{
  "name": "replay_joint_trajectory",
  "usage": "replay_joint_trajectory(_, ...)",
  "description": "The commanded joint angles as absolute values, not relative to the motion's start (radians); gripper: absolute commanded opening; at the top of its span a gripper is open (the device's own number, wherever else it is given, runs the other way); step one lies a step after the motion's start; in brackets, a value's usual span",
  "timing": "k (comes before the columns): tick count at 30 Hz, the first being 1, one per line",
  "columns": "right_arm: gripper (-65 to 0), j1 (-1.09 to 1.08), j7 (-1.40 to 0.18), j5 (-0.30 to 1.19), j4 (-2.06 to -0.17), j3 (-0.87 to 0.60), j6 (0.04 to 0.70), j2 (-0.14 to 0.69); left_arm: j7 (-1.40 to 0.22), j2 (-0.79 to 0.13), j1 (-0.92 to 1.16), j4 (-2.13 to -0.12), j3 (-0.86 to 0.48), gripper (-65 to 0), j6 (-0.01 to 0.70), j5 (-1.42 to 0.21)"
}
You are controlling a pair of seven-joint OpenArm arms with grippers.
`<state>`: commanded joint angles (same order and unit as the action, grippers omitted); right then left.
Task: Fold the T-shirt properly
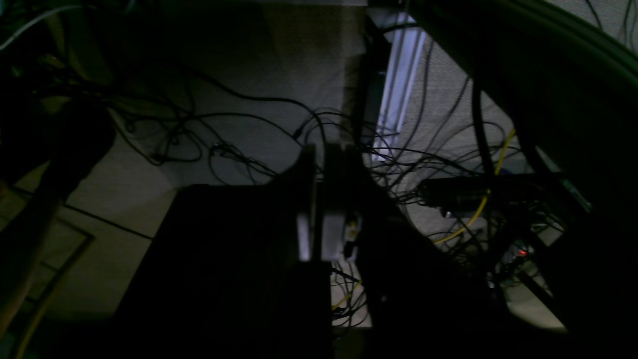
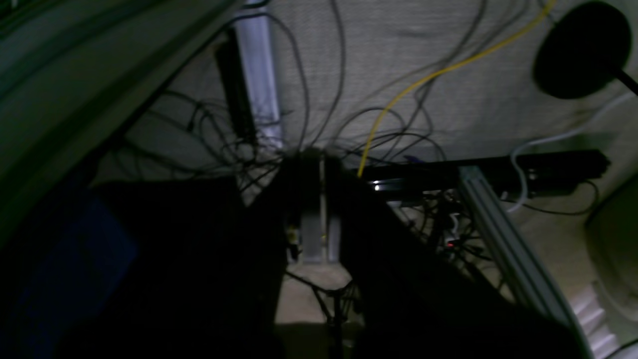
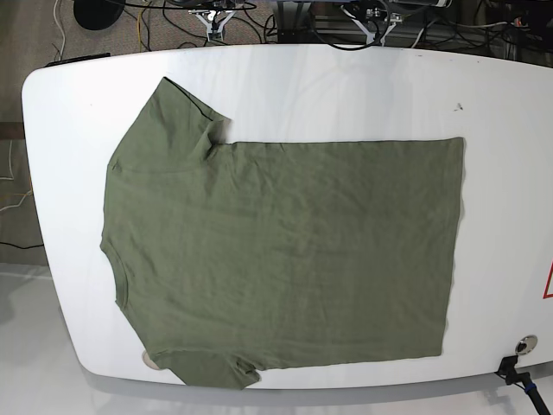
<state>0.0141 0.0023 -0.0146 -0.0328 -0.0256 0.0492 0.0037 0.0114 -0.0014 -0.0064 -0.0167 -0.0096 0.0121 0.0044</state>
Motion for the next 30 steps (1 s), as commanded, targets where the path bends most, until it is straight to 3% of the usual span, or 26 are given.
replay_joint_trajectory(30, -62.9, 0.019, 0.013, -0.005, -0.034, -0.021, 0.052, 0.012, 0.005, -0.01, -0.02, -0.02, -0.003, -65.0, 0.009, 0.013)
